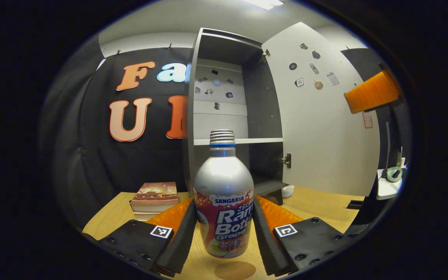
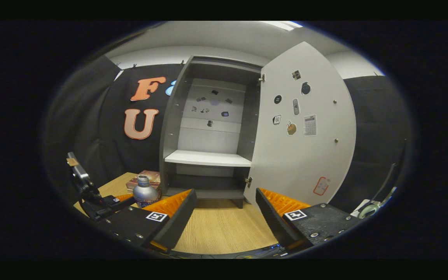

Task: Open the cabinet door with the right hand, grasp the bottle in the cabinet with the left hand and place it on the coaster, then close the cabinet door with the right hand.

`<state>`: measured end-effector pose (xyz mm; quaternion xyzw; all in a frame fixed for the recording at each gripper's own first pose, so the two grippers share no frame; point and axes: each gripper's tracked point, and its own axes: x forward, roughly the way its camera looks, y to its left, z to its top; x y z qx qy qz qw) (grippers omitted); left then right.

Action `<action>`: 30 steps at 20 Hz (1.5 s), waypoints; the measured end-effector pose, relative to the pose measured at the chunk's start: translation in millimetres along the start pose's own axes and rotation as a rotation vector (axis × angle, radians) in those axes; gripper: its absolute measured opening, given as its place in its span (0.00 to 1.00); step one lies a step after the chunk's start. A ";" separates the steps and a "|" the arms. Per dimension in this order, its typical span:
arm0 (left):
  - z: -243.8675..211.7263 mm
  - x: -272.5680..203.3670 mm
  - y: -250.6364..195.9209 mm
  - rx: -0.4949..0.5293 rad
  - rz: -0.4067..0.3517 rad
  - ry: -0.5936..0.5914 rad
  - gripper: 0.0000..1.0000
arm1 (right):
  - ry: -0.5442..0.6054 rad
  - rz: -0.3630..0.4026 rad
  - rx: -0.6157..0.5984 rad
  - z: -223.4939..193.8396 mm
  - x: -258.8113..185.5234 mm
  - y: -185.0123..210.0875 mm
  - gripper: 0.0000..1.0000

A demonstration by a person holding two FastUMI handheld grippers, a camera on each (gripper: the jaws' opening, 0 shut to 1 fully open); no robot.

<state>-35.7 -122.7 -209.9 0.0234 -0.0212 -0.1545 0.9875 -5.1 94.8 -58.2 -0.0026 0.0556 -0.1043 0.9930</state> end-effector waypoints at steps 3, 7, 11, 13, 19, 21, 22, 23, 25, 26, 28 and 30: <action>-29.1 -3.3 -10.1 0.010 0.014 0.042 0.81 | 0.005 0.030 -0.026 -6.0 -1.3 -0.7 0.94; -70.4 -9.1 -20.8 -0.010 0.023 0.114 0.81 | 0.047 0.057 -0.036 -23.0 2.4 -0.8 0.94; -103.3 -14.7 -24.6 -0.043 0.041 0.175 0.81 | 0.059 0.067 -0.018 -24.7 3.4 -2.4 0.94; -115.8 -16.8 -22.8 -0.064 0.057 0.204 0.81 | 0.074 0.071 -0.018 -29.4 3.8 -1.8 0.94; -111.1 -18.5 -25.5 -0.030 0.056 0.170 0.81 | 0.098 0.087 -0.037 -35.8 -3.0 5.8 0.94; -111.5 -22.6 -25.0 -0.025 0.055 0.172 0.81 | 0.098 0.095 -0.037 -35.4 -3.8 9.1 0.94; -111.7 -24.1 -26.5 -0.021 0.053 0.178 0.82 | 0.098 0.097 -0.035 -35.0 -4.1 9.6 0.94; -112.0 -25.7 -27.6 -0.015 0.050 0.185 0.83 | 0.097 0.098 -0.033 -34.2 -4.1 10.2 0.94; -111.7 -27.9 -28.0 -0.008 0.047 0.196 0.84 | 0.096 0.103 -0.026 -34.2 -4.1 12.1 0.94; -112.0 -29.0 -28.1 -0.009 0.048 0.199 0.84 | 0.096 0.103 -0.024 -33.9 -4.4 12.2 0.94; -113.3 -30.4 -26.8 -0.008 0.047 0.215 0.86 | 0.094 0.103 -0.019 -32.4 -5.6 12.6 0.94; -114.2 -31.1 -24.9 -0.017 0.049 0.229 0.87 | 0.093 0.102 -0.011 -32.1 -6.8 12.2 0.94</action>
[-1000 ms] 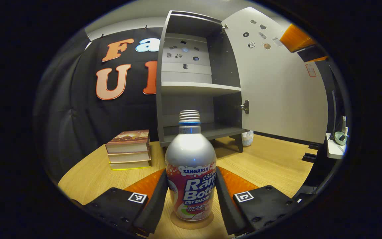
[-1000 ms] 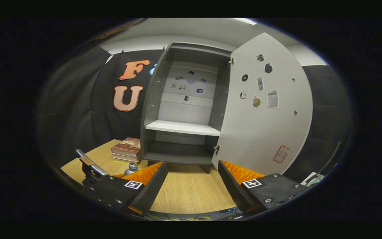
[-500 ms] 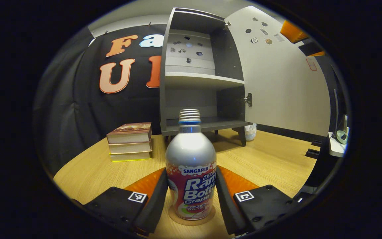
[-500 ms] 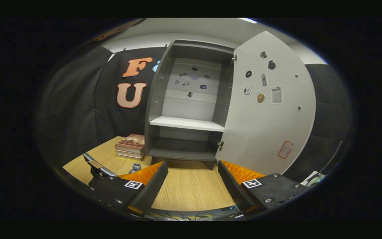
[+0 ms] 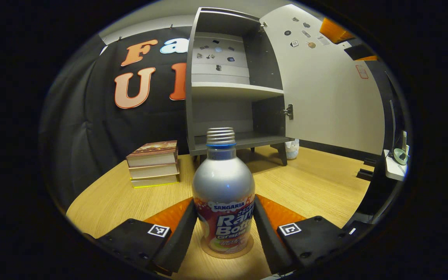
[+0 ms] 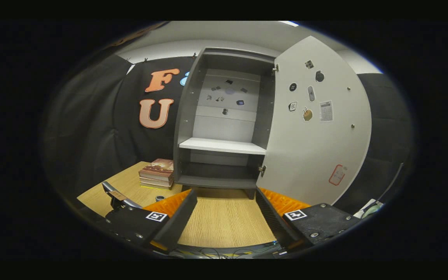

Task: Open the cabinet door with the right hand, grasp the bottle in the cabinet with the left hand and place it on the coaster, then close the cabinet door with the right hand.

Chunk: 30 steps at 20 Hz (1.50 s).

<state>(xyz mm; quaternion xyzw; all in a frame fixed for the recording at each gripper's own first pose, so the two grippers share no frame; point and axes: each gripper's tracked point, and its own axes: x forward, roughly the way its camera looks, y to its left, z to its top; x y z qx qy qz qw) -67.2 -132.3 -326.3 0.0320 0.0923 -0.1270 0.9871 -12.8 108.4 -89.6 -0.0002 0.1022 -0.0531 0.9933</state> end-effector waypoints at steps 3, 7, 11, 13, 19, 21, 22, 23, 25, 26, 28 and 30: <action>0.4 -3.1 1.8 -0.003 -0.001 0.013 0.87 | -0.007 -0.008 0.012 3.5 -2.1 -3.5 0.94; 9.1 -2.2 -1.7 0.014 -0.021 0.011 0.88 | -0.022 -0.018 0.016 7.4 -6.1 -7.2 0.94; 18.7 -3.8 -5.7 0.024 -0.046 0.006 0.90 | -0.043 -0.034 0.030 13.6 -12.1 -10.9 0.94; 31.8 -1.9 -5.0 0.019 -0.055 -0.008 0.90 | -0.056 -0.046 0.037 18.2 -12.4 -13.1 0.94; 82.1 8.2 0.9 0.020 -0.083 -0.080 0.99 | -0.110 -0.113 0.056 35.9 -15.1 -23.4 0.93; 98.6 9.3 6.0 0.009 -0.090 -0.090 0.99 | -0.125 -0.144 0.054 43.0 -14.6 -26.7 0.93; 107.4 10.1 7.8 0.005 -0.097 -0.096 0.98 | -0.135 -0.160 0.054 46.2 -15.0 -28.4 0.94; 117.2 9.0 11.0 0.003 -0.100 -0.098 0.98 | -0.145 -0.173 0.055 50.2 -14.9 -29.9 0.94; 138.4 6.4 19.6 -0.005 -0.101 -0.110 0.99 | -0.163 -0.188 0.061 58.1 -15.1 -33.1 0.94; 147.9 4.8 22.2 -0.011 -0.103 -0.116 0.99 | -0.172 -0.188 0.063 62.2 -15.5 -34.3 0.94; 170.5 0.1 33.2 -0.027 -0.081 -0.132 0.99 | -0.190 -0.178 0.058 69.6 -15.8 -37.0 0.94; 197.0 -5.7 44.9 -0.055 -0.042 -0.165 0.99 | -0.201 -0.153 0.044 74.8 -16.7 -38.6 0.93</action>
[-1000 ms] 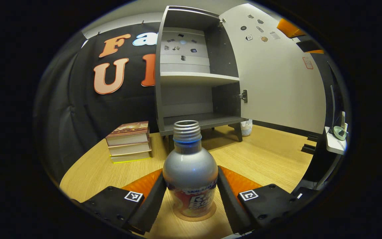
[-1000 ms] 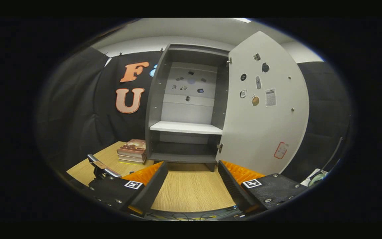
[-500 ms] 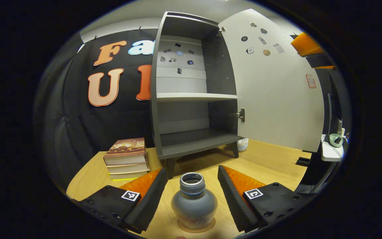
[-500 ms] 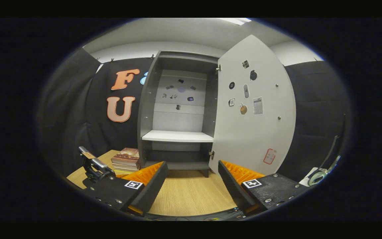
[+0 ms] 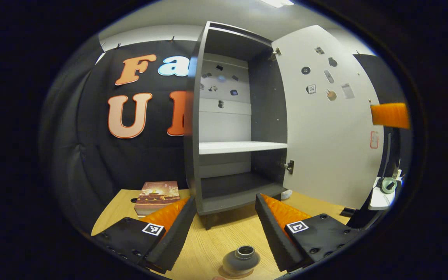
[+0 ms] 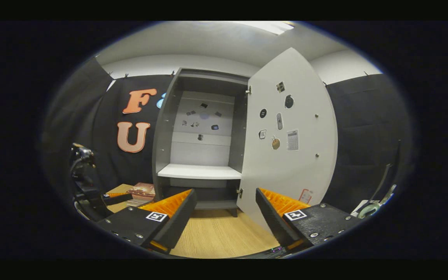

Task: Open the cabinet door with the right hand, grasp the bottle in the cabinet with the left hand and place it on the coaster, then close the cabinet door with the right hand.

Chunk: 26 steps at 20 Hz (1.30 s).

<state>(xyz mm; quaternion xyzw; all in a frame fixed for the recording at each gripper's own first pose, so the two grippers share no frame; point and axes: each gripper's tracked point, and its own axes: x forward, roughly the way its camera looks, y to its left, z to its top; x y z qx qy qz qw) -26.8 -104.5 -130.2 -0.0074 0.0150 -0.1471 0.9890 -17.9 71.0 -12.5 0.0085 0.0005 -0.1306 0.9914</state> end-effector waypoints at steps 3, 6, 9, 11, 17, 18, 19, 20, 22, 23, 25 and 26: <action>31.4 -5.1 11.4 -0.013 0.058 -0.023 0.99 | -0.025 0.020 -0.001 9.8 3.4 -13.5 0.93; 58.7 -10.6 12.4 -0.001 0.088 -0.044 0.99 | -0.052 0.027 0.028 17.6 0.7 -31.5 0.93; 86.7 -17.4 5.4 0.022 0.098 -0.068 0.97 | -0.069 0.001 0.049 24.9 -6.0 -60.5 0.94; 98.4 -21.4 -3.0 0.005 0.094 -0.072 0.98 | -0.085 -0.047 0.054 34.3 -13.1 -91.0 0.93; 117.4 -36.8 -15.6 -0.030 0.125 -0.080 0.99 | -0.087 -0.223 0.032 41.2 -35.3 -195.4 0.93; 118.3 -40.1 -15.3 -0.027 0.138 -0.081 0.97 | -0.076 -0.246 0.011 38.4 -35.9 -210.1 0.94; 119.0 -43.0 -13.6 -0.027 0.154 -0.082 0.97 | -0.055 -0.271 -0.017 32.5 -33.4 -224.5 0.93; 119.7 -46.6 -12.3 -0.026 0.170 -0.084 0.98 | -0.035 -0.299 -0.045 26.6 -29.3 -239.1 0.94; 120.6 -54.6 -7.6 -0.018 0.200 -0.084 0.99 | 0.007 -0.323 -0.064 16.2 -18.0 -256.9 0.89; 122.6 -58.3 -6.0 -0.017 0.210 -0.086 0.98 | 0.013 -0.320 -0.061 14.7 -13.1 -259.5 0.94; 125.6 -61.1 -0.7 -0.008 0.229 -0.089 0.99 | 0.013 -0.306 -0.046 13.6 -1.9 -262.5 0.94; 127.5 -62.1 1.2 -0.004 0.234 -0.087 0.99 | 0.011 -0.297 -0.036 12.9 1.4 -261.5 0.94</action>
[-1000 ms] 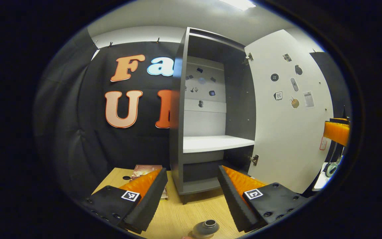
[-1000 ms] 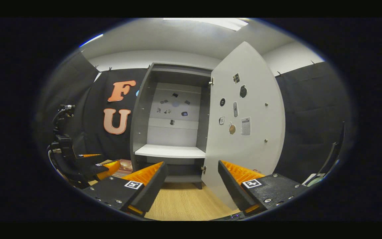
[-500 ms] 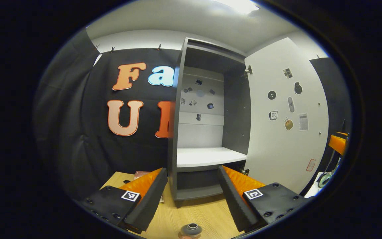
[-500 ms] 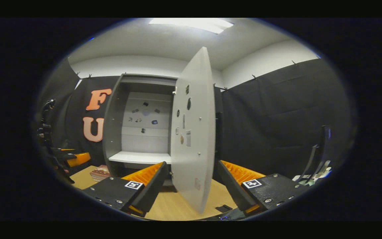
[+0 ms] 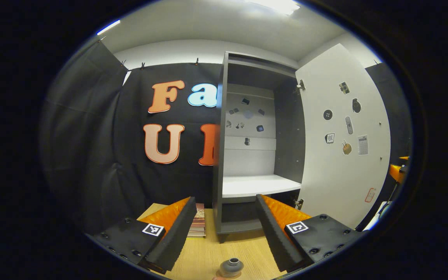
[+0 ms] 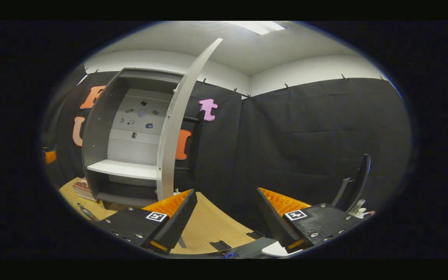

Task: Open the cabinet door with the right hand, grasp the bottle in the cabinet with the left hand and place it on the coaster, then close the cabinet door with the right hand.

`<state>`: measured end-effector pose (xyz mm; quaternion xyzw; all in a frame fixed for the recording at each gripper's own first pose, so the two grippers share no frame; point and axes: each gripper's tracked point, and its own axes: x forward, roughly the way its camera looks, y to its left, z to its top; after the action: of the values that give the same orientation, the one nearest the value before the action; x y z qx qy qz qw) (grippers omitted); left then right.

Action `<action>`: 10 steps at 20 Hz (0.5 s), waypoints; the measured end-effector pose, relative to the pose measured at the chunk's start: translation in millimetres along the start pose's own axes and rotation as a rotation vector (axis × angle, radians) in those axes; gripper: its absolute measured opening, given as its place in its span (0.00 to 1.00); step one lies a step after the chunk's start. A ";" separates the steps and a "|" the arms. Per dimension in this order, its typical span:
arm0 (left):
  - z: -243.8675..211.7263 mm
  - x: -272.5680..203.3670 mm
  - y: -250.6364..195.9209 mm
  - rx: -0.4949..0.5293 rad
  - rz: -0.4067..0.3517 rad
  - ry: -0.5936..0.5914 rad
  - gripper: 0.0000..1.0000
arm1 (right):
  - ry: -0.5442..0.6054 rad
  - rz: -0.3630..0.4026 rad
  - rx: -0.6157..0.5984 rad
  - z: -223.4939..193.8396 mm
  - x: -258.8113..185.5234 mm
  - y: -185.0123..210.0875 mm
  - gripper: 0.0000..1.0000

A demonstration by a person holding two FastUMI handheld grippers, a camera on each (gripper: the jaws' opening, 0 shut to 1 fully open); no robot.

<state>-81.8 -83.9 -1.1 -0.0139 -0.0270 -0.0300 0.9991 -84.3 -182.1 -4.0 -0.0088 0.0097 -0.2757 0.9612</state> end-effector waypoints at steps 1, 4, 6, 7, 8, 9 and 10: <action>2.1 -0.6 2.6 0.004 0.006 -0.002 0.99 | -0.003 0.010 0.007 0.6 2.8 2.5 0.94; 8.0 1.2 8.9 0.006 0.024 -0.018 0.98 | -0.013 0.059 0.004 3.0 3.9 15.7 0.94; 7.9 2.7 11.4 0.006 0.026 -0.014 0.98 | -0.023 0.055 -0.018 5.1 2.7 16.2 0.88; 10.8 4.1 14.4 0.006 0.034 -0.022 0.98 | -0.027 0.053 -0.027 6.1 0.5 16.6 0.93; 11.3 5.4 16.4 0.008 0.041 -0.027 0.99 | -0.026 0.058 -0.025 5.8 -0.8 18.1 0.92; 11.3 6.6 17.1 0.008 0.045 -0.027 0.99 | -0.022 0.070 -0.018 5.2 -0.9 21.3 0.92; 11.0 8.0 15.9 0.009 0.045 -0.027 0.99 | -0.021 0.088 -0.008 5.0 -2.8 23.7 0.90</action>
<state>-73.4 -68.2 9.9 -0.0106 -0.0403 -0.0074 0.9991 -74.0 -160.4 0.5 -0.0154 0.0009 -0.2332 0.9723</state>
